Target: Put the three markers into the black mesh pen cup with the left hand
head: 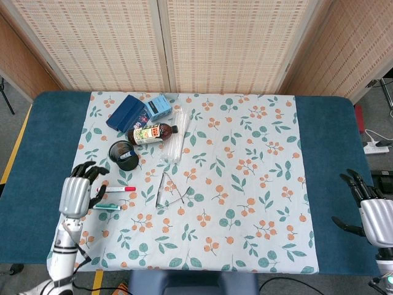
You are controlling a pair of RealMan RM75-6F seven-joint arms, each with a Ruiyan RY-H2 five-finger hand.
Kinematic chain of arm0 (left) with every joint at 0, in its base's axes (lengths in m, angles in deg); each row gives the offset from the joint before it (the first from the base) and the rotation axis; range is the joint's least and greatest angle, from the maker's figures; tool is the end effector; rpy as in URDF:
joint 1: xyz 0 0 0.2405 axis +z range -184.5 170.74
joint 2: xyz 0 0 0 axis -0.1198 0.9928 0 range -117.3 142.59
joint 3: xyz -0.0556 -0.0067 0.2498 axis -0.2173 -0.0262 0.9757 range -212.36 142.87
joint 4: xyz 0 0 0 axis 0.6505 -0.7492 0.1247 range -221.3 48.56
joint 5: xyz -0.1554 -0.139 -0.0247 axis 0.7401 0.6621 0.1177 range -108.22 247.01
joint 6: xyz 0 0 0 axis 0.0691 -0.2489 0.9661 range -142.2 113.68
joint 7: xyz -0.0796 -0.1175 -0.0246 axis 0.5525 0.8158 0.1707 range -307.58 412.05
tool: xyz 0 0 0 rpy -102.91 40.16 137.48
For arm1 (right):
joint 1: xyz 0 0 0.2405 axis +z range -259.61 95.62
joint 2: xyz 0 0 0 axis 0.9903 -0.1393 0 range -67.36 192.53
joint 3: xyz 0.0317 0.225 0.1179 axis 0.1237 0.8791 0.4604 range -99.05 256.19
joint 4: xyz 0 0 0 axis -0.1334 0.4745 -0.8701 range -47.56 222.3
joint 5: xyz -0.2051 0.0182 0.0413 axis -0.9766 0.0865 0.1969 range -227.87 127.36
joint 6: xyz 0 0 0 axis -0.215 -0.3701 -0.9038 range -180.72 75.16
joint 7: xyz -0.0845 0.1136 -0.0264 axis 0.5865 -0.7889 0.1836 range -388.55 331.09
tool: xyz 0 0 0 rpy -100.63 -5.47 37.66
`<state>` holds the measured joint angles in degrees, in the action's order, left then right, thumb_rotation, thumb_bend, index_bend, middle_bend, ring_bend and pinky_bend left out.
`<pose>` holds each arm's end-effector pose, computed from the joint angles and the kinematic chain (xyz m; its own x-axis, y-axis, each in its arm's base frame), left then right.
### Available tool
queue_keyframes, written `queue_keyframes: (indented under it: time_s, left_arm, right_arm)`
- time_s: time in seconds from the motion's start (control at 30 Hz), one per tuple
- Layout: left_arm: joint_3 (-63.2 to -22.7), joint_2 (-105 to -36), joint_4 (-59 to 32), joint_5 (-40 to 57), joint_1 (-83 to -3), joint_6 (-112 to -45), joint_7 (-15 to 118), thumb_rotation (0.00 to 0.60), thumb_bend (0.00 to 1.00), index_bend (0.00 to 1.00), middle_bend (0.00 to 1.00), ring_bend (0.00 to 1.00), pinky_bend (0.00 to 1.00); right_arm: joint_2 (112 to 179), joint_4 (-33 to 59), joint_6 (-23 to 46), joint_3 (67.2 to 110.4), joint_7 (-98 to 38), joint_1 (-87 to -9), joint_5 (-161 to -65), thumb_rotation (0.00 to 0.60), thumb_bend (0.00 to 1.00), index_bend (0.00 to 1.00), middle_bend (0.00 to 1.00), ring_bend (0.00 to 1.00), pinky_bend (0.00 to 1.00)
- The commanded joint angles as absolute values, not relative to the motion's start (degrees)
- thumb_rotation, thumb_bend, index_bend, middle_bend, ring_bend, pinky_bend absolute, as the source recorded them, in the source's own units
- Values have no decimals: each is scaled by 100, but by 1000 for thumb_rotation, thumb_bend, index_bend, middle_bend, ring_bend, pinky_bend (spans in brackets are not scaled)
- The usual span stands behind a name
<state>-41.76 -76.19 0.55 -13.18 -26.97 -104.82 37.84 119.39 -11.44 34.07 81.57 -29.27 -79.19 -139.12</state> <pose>-0.2145 0.2564 0.0582 0.2670 -0.1979 0.9432 0.9384 -0.1694 -0.3012 -0.2946 -0.1695 0.1898 0.4032 0.0165 0.9150 -0.9144 -0.0330 0.4035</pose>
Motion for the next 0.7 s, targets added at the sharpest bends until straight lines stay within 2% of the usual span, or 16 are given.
queue_keyframes:
  time_s: [0.03,0.4,0.7]
  left_arm:
    - [-3612,-8333,-453,-1586,-1993,-11057,3039,600,298,415,420,233,270]
    - [-3581,-9458,-1767,-1792,-2086,-10691,2334,600,298,405,390,233,265]
    - [-3734,-9973,-2376,-1754,-2276,-10254,2174,600,298,394,367,233,261]
  right_arm:
    - [11938,-1156,3423,8155,-2921,-7921,-13931,600,0,147,61,279,303]
    - [11948,-1145,3372,8154,-2926,-7900,-13901,600,0,147,61,279,303]
    - [11925,-1125,3370,8153,-3001,-7906,-13885,600,0,147,61,279,303]
